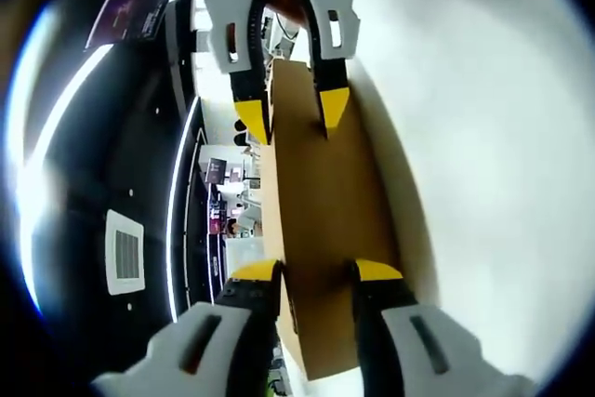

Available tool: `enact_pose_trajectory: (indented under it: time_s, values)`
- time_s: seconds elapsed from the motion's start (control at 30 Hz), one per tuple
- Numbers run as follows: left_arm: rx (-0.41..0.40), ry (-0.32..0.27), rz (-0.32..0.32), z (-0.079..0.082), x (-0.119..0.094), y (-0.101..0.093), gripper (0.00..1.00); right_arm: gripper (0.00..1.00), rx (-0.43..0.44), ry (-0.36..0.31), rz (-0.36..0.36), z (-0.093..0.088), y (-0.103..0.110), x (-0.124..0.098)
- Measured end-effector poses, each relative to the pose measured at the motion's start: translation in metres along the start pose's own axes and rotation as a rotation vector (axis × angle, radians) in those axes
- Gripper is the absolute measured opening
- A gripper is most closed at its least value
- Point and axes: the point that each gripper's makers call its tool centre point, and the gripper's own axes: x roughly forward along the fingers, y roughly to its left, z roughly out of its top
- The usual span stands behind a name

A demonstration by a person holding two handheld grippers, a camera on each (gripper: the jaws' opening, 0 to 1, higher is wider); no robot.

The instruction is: Operate the shoe box by opening the lid, removing the specified soft item, and placing it in the target area until the item is outside and the box remains undamaged.

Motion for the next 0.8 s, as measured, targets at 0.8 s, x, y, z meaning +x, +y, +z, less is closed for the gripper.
enact_pose_trajectory:
  time_s: [0.8]
  values:
    - [-0.064,-0.019,-0.051,0.001,-0.004,0.013,0.29,0.29,0.039,0.017,0.055,-0.001,-0.012,-0.003]
